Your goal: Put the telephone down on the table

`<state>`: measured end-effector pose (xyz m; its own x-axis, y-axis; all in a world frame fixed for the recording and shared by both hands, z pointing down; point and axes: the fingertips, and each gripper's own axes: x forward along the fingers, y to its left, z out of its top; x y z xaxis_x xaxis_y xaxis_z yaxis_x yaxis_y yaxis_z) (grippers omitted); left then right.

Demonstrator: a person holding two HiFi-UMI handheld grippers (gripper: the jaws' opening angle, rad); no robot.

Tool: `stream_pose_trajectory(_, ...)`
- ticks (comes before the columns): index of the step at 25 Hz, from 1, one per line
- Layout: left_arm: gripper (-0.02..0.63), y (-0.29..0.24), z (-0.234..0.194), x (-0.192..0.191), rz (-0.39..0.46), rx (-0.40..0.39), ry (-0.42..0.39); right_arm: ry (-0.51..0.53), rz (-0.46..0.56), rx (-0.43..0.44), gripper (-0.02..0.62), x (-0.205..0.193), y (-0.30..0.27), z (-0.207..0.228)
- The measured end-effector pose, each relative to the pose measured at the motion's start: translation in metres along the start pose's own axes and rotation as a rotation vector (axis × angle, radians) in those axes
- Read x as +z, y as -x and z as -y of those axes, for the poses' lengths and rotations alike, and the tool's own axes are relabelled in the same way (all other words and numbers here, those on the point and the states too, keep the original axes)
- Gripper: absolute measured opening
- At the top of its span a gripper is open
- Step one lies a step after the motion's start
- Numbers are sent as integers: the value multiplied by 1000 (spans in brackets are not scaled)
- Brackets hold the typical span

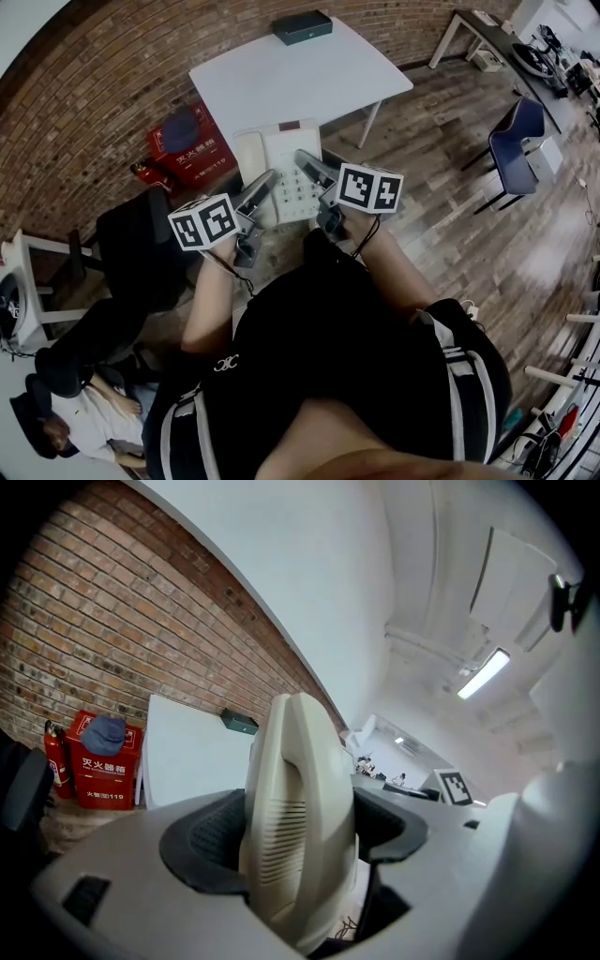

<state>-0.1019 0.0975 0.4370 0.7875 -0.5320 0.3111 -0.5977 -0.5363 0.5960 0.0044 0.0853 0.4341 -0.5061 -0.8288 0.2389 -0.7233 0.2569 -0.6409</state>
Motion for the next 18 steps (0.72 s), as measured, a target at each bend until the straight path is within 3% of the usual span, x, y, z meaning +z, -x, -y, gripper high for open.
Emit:
stream_pose_trajectory(6, 356, -7, -12, 5, 33, 22, 4, 35, -15, 25, 229, 4, -16, 5)
stream_pose_trajectory(18, 356, -51, -61, 52, 30, 45, 14, 27, -42, 45, 230, 38, -89, 31)
